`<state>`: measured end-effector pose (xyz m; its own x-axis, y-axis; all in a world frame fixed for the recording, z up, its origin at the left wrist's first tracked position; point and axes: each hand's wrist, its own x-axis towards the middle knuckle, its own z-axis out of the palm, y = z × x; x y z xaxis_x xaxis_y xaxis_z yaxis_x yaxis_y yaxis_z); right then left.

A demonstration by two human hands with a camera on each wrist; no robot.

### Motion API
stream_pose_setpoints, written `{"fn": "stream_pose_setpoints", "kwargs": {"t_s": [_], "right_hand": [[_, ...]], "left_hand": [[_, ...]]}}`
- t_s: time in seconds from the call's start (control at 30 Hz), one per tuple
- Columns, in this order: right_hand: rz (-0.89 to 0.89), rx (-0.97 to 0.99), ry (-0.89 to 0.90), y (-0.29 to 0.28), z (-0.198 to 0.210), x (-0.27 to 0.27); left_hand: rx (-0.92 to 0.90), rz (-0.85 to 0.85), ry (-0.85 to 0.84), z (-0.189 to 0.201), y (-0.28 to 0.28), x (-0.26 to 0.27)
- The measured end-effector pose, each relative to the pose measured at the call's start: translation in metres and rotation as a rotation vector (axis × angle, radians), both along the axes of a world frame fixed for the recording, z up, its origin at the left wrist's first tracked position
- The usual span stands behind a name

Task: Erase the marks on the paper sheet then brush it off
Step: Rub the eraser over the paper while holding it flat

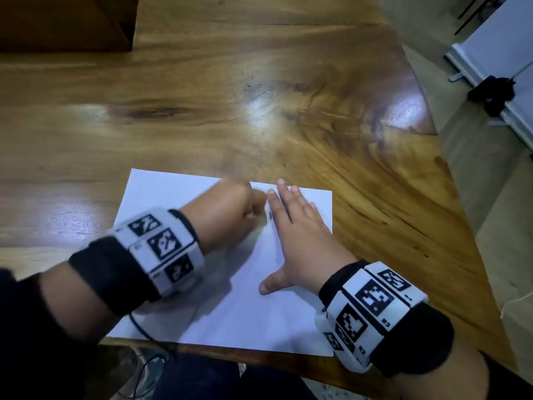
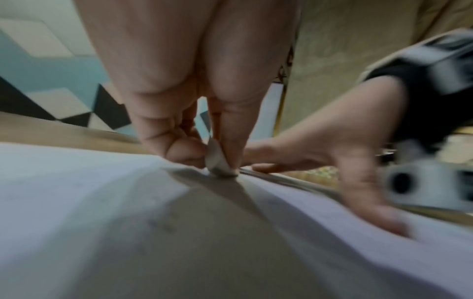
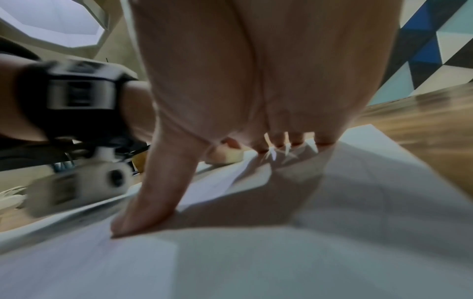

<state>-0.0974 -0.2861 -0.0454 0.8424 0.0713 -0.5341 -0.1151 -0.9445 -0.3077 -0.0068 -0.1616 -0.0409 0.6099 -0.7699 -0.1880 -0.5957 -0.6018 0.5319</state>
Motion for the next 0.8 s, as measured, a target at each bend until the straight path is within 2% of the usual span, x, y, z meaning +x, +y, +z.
{"fn": "stream_pose_setpoints", "kwargs": {"t_s": [0.07, 0.1, 0.23, 0.3, 0.47, 0.53, 0.6, 0.7, 0.77, 0.8], "right_hand": [[-0.006, 0.012, 0.002, 0.0, 0.0, 0.0], [-0.008, 0.015, 0.003, 0.0, 0.0, 0.0], [0.004, -0.019, -0.003, 0.001, -0.001, 0.0], [0.007, -0.025, -0.003, 0.001, 0.0, 0.0], [-0.013, 0.013, -0.005, 0.0, 0.0, -0.001], [-0.006, 0.008, -0.002, 0.0, 0.0, -0.001], [0.002, -0.005, -0.002, 0.0, 0.0, 0.0], [0.009, -0.025, 0.001, 0.001, 0.001, 0.0], [0.005, -0.025, 0.004, 0.001, 0.001, 0.0], [0.004, -0.023, 0.005, 0.001, 0.001, 0.0]], "left_hand": [[0.068, -0.138, 0.034, 0.0, 0.005, -0.014], [0.098, -0.149, 0.04, 0.0, 0.004, -0.013], [0.066, 0.029, -0.049, 0.005, -0.012, 0.012], [0.038, 0.049, -0.04, 0.005, -0.015, 0.012], [0.058, -0.228, 0.122, -0.002, 0.018, -0.038], [0.091, -0.254, 0.142, -0.003, 0.019, -0.036], [0.099, -0.185, 0.054, -0.001, 0.008, -0.018], [0.062, 0.018, -0.065, 0.0, -0.004, 0.019], [0.017, 0.042, -0.075, -0.003, 0.0, 0.019], [-0.02, 0.001, -0.075, -0.006, 0.007, 0.011]]}}
